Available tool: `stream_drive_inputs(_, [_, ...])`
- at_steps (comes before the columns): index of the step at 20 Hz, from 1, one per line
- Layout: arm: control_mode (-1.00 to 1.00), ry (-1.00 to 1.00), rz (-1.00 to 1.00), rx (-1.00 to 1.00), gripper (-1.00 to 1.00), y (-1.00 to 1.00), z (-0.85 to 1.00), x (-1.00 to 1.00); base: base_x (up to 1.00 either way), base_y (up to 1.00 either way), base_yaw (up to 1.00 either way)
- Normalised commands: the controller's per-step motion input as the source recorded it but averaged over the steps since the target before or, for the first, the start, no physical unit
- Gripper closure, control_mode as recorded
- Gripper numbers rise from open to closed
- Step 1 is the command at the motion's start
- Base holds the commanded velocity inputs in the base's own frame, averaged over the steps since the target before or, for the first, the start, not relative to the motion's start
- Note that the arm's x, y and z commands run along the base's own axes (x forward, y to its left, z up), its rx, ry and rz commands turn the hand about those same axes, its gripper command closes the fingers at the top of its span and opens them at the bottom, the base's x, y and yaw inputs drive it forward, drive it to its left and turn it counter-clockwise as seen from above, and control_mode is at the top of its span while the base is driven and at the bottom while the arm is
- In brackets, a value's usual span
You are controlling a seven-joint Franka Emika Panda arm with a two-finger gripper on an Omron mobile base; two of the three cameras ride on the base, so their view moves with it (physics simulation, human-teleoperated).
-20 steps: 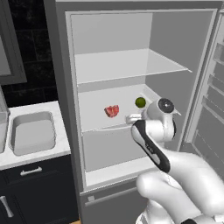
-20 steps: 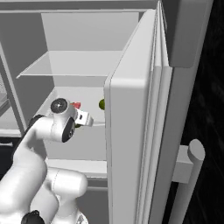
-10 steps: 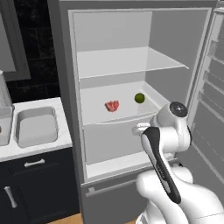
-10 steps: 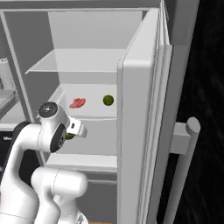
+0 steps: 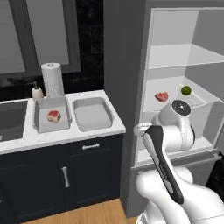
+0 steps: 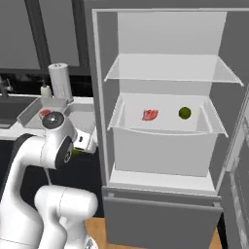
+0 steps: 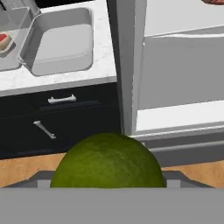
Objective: Place one lime and one steak in each tupperware on the nearby counter, to pack two identical lunches.
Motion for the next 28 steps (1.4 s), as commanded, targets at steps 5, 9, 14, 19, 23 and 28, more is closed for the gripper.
stream_drive_inputs(5, [1.0,0.0,0.0,0.0,1.0,0.0,0.0,0.0,0.4,1.0,0.0])
stream_drive_inputs(9, [1.0,0.0,0.0,0.0,1.0,0.0,0.0,0.0,0.85,1.0,-0.03])
stream_drive_inputs(14, [1.0,0.0,0.0,0.0,1.0,0.0,0.0,0.0,1.0,0.93,-0.13])
stream_drive_inputs(19, [-1.0,0.0,0.0,0.0,1.0,0.03,-0.04,0.2,0.8,0.37,-0.03])
stream_drive_inputs(23, [-1.0,0.0,0.0,0.0,1.0,-0.06,-0.23,0.89,0.0,0.0,0.0])
stream_drive_inputs(28, [-1.0,0.02,0.01,0.0,1.0,-0.12,-0.35,0.88,0.0,0.0,0.0])
